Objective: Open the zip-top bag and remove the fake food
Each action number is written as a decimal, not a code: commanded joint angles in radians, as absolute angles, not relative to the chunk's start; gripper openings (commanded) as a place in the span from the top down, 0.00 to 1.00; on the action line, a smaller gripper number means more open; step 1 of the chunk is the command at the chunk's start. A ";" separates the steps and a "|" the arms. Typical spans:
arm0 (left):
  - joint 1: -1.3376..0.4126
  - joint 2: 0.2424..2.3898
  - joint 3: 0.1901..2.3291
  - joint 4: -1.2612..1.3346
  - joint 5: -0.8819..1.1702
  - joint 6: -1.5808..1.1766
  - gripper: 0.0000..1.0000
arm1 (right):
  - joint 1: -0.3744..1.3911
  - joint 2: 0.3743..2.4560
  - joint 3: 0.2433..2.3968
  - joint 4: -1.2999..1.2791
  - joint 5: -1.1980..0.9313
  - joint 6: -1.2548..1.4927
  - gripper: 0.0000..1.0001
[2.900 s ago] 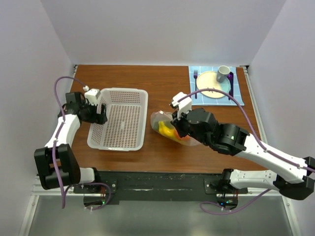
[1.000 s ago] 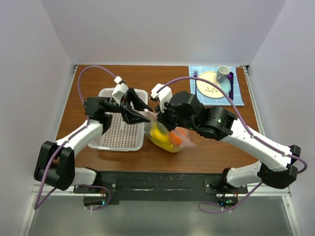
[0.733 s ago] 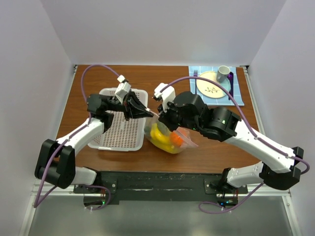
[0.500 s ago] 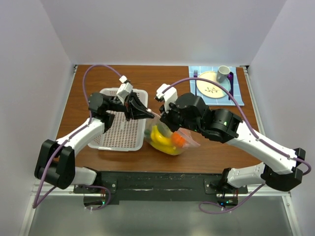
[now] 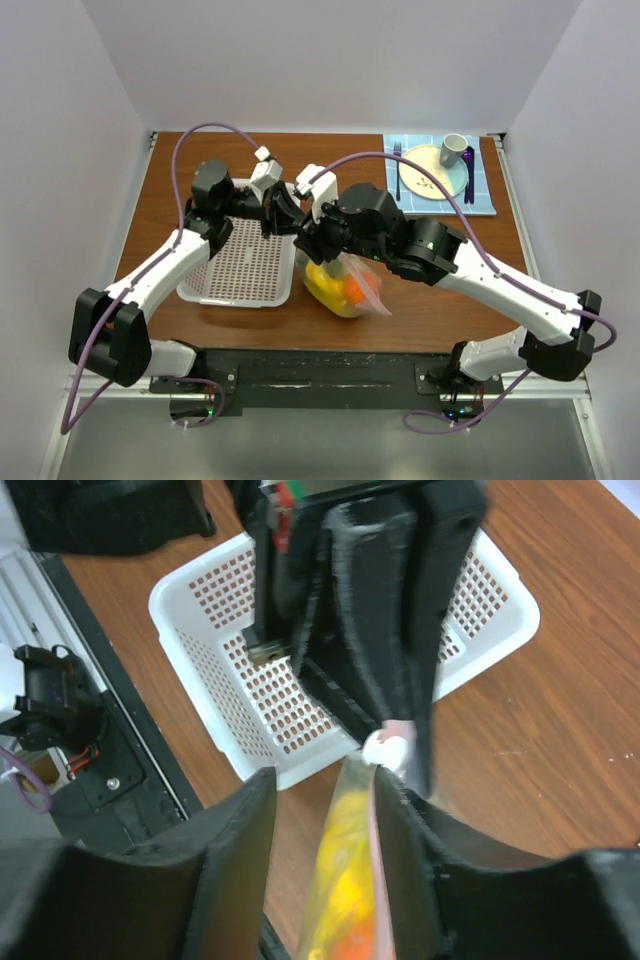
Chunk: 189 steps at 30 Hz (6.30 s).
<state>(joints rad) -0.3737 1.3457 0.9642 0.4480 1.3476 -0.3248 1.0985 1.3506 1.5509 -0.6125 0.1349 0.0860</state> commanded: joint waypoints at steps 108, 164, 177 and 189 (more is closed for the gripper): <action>-0.431 1.290 1.072 -0.067 1.270 0.044 1.00 | 0.953 1.218 1.371 -0.391 0.014 0.120 1.00; -0.451 1.656 1.589 0.163 1.046 -0.135 1.00 | 0.953 0.830 1.348 -1.022 0.795 0.276 1.00; -0.511 1.496 1.246 -0.288 1.081 0.253 0.81 | 0.954 0.818 1.137 -1.078 0.232 0.416 0.66; -0.512 1.315 1.325 -0.587 1.019 0.380 0.01 | 0.954 0.896 1.226 -1.008 0.380 0.379 0.39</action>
<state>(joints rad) -0.5110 1.3674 1.2465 -0.4927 1.0237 0.3206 0.9535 0.8845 1.2301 -1.0805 0.2409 0.4026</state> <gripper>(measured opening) 0.976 0.607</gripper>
